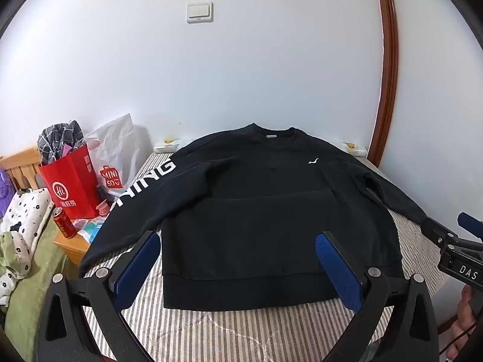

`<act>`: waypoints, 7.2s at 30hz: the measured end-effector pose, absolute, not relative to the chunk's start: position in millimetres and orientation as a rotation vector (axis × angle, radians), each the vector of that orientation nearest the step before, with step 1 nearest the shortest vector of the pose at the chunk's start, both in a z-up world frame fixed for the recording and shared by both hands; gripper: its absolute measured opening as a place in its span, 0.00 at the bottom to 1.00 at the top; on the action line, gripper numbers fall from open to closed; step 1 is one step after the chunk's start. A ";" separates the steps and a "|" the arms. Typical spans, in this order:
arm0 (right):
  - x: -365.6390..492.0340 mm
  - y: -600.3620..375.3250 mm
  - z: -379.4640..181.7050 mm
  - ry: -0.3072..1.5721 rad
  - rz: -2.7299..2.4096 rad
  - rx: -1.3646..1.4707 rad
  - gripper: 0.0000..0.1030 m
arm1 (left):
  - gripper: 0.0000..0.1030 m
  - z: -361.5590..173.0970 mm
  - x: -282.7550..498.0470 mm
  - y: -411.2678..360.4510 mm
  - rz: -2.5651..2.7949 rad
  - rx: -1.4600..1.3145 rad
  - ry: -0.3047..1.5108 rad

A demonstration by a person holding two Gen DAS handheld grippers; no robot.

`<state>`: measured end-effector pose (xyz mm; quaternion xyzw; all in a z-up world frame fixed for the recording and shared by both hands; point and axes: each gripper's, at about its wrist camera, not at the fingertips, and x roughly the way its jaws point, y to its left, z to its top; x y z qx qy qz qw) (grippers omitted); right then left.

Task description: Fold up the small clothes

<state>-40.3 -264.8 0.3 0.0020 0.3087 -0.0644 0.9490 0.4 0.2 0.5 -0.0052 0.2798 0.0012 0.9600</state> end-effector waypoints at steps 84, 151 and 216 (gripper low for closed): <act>88.3 -259.7 -82.6 0.807 -0.121 0.032 1.00 | 0.91 -152.2 110.8 192.1 0.206 -0.517 0.776; 81.8 -400.3 -93.4 0.786 -0.351 0.035 1.00 | 0.05 -38.2 253.5 -38.8 -0.081 -0.076 0.694; 232.4 -140.2 -77.9 0.725 0.405 -0.062 0.02 | 0.55 -151.2 162.6 133.8 0.185 -0.140 0.869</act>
